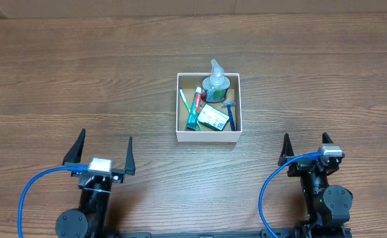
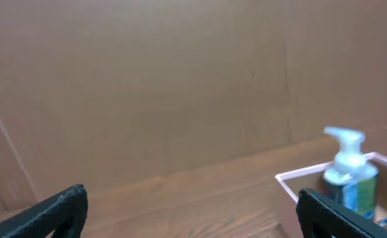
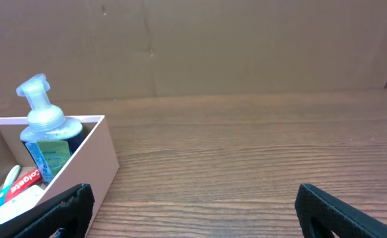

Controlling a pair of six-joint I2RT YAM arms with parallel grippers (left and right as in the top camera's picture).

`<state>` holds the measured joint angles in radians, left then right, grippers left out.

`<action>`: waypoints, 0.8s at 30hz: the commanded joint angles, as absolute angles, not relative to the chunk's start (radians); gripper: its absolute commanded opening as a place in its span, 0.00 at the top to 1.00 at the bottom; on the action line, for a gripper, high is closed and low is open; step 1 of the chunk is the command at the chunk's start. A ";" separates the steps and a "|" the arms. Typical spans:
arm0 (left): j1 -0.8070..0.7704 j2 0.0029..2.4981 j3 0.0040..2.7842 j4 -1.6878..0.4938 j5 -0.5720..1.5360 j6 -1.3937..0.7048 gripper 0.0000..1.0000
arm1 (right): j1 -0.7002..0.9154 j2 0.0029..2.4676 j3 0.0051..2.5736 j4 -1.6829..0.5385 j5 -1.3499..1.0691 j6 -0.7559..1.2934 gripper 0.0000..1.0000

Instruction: Pack container

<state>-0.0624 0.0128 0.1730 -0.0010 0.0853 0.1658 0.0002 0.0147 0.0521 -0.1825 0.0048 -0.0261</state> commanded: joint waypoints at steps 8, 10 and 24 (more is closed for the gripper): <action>-0.026 0.003 0.028 0.005 0.090 0.157 0.00 | -0.001 0.003 0.051 -0.178 0.008 -0.031 0.00; -0.026 0.003 0.008 0.005 0.078 0.149 0.00 | -0.001 0.003 0.051 -0.178 0.008 -0.031 0.00; -0.026 0.003 0.004 -0.073 -0.033 -0.015 0.00 | -0.001 0.003 0.051 -0.178 0.008 -0.031 0.00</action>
